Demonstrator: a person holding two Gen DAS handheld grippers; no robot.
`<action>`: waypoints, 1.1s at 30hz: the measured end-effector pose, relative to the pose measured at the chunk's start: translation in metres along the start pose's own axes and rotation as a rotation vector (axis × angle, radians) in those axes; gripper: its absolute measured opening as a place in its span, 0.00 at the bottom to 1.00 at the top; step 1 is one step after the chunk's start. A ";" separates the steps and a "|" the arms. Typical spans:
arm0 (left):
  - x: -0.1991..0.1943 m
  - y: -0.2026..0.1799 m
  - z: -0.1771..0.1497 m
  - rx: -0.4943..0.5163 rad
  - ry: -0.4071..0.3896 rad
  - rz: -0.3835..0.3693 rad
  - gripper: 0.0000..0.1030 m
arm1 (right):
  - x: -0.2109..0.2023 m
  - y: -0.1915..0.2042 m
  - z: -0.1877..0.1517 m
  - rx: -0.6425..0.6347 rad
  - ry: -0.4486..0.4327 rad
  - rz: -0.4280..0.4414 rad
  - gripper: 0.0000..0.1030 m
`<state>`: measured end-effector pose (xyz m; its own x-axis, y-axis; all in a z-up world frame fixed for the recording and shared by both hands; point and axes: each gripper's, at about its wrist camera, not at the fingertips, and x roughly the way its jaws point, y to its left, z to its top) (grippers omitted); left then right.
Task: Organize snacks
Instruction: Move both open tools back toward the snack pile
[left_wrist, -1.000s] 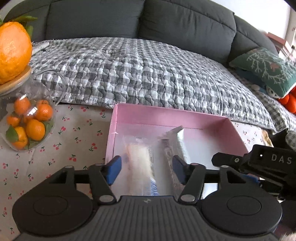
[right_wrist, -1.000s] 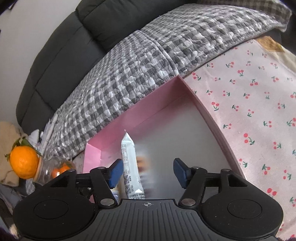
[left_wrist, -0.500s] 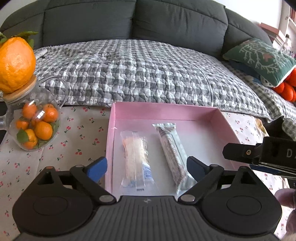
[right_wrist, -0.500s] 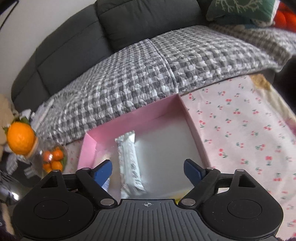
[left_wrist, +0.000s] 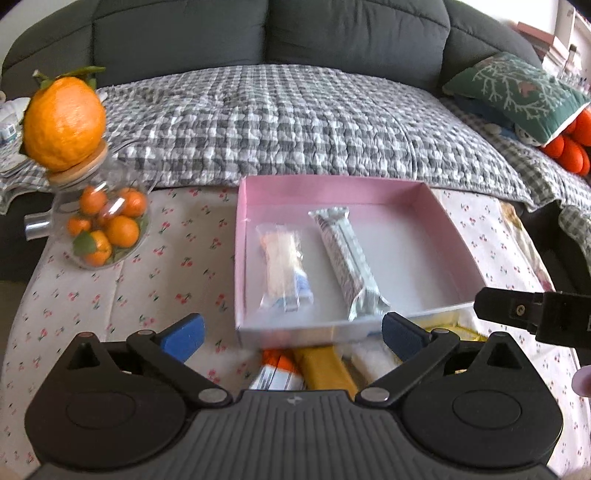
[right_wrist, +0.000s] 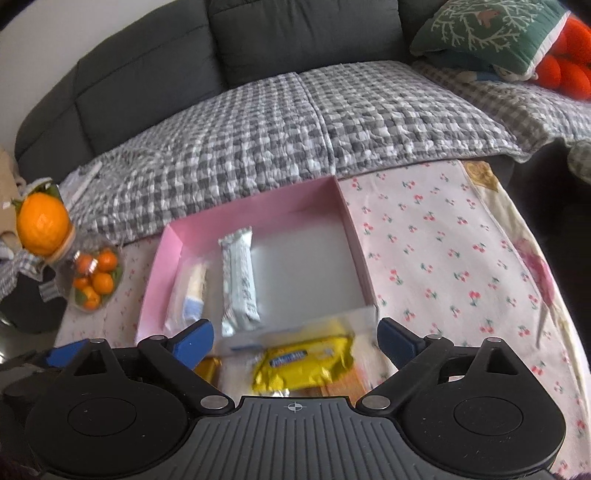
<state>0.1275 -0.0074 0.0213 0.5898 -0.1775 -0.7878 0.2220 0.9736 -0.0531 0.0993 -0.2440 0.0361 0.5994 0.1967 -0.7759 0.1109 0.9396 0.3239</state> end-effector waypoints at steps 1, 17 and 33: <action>-0.003 0.001 -0.002 0.001 0.001 0.009 0.99 | -0.001 0.000 -0.003 -0.006 0.006 -0.008 0.94; -0.014 0.016 -0.041 0.033 0.029 -0.001 0.99 | -0.006 -0.010 -0.047 -0.169 0.047 -0.023 0.95; -0.010 0.032 -0.041 -0.040 0.014 -0.057 0.94 | -0.003 -0.046 -0.052 -0.112 0.077 -0.020 0.95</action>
<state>0.0971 0.0317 0.0028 0.5663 -0.2308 -0.7913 0.2235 0.9670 -0.1221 0.0510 -0.2735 -0.0051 0.5353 0.1940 -0.8221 0.0305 0.9682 0.2484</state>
